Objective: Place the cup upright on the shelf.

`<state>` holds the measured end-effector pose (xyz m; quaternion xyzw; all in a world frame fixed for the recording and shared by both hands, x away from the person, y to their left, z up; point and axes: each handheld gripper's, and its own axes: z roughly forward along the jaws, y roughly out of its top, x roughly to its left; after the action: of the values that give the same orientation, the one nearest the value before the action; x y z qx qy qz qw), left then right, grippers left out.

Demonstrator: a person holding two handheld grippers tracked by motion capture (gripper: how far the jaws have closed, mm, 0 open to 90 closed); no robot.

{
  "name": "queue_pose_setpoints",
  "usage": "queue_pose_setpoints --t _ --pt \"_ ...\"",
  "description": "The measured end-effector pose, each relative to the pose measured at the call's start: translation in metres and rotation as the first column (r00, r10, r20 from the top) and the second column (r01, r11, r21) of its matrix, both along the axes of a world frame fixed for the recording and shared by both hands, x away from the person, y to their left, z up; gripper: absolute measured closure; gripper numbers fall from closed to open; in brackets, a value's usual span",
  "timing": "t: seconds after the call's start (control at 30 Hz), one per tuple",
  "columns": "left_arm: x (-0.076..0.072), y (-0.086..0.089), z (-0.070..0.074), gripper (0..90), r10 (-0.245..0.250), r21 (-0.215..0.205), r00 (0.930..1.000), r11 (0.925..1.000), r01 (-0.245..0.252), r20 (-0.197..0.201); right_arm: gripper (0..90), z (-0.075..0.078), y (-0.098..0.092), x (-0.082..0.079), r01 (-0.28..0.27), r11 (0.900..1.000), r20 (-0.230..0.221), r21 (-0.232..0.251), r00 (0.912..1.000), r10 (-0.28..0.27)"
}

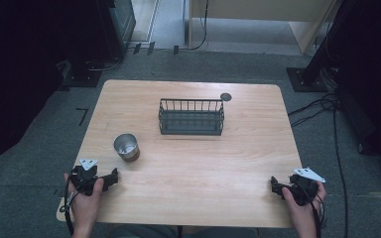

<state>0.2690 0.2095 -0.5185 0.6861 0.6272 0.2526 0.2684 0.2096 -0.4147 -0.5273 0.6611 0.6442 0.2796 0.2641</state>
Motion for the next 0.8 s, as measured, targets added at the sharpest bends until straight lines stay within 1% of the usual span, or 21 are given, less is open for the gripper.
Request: queue_pose_setpoints --t 0.33,0.4,0.47,0.5,0.53,0.57,0.6,0.63,0.7,0.73,0.8 --pt "0.000 -0.001 0.000 0.0 0.006 0.002 1.0000 1.0000 -0.006 0.000 0.0 0.000 0.000 0.000 0.000 1.000 0.000 -0.001 1.0000 0.000" --pt "-0.001 -0.002 0.001 0.0 0.011 0.002 0.9999 0.9999 -0.011 -0.006 0.0 0.000 0.000 0.000 0.000 1.000 0.000 -0.001 1.0000 0.000" --pt "-0.001 -0.002 0.002 0.0 0.006 0.002 1.0000 1.0000 -0.006 -0.005 0.0 0.000 0.000 0.000 0.001 1.000 0.000 0.000 1.0000 -0.001" --pt "-0.002 -0.002 0.003 0.0 -0.006 -0.016 0.9999 0.9998 0.006 0.010 0.0 0.000 0.000 0.000 -0.001 1.000 0.000 -0.002 1.0000 0.001" --pt "-0.003 -0.003 0.005 0.0 -0.007 -0.020 0.9998 0.9998 0.008 0.018 0.0 0.000 0.000 0.000 0.000 1.000 0.000 -0.001 1.0000 0.000" --pt "-0.003 -0.003 0.005 0.0 -0.007 -0.020 0.9998 0.9998 0.008 0.018 0.0 0.000 0.000 0.000 0.000 1.000 0.000 -0.001 1.0000 0.000" --pt "-0.003 -0.004 0.008 0.0 -0.017 -0.028 0.9993 0.9994 0.018 0.033 0.0 0.000 0.000 0.000 0.000 1.000 0.000 -0.001 1.0000 0.000" --pt "-0.003 -0.005 0.010 0.0 -0.024 -0.032 0.9989 0.9992 0.025 0.041 0.0 0.000 0.000 0.000 0.001 1.000 -0.001 -0.001 1.0000 -0.001" --pt "-0.004 -0.006 0.011 0.0 -0.031 -0.030 0.9986 0.9990 0.032 0.043 0.0 0.000 0.000 0.000 0.000 1.000 0.000 -0.001 1.0000 0.000" --pt "-0.004 -0.009 0.014 0.0 -0.045 -0.030 0.9979 0.9985 0.047 0.047 0.0 0.000 0.000 0.000 0.000 1.000 0.000 0.000 1.0000 0.000" --pt "-0.004 -0.010 0.016 0.0 -0.049 -0.034 0.9974 0.9981 0.051 0.052 0.0 0.000 0.000 0.000 0.000 1.000 0.000 -0.001 1.0000 0.000"
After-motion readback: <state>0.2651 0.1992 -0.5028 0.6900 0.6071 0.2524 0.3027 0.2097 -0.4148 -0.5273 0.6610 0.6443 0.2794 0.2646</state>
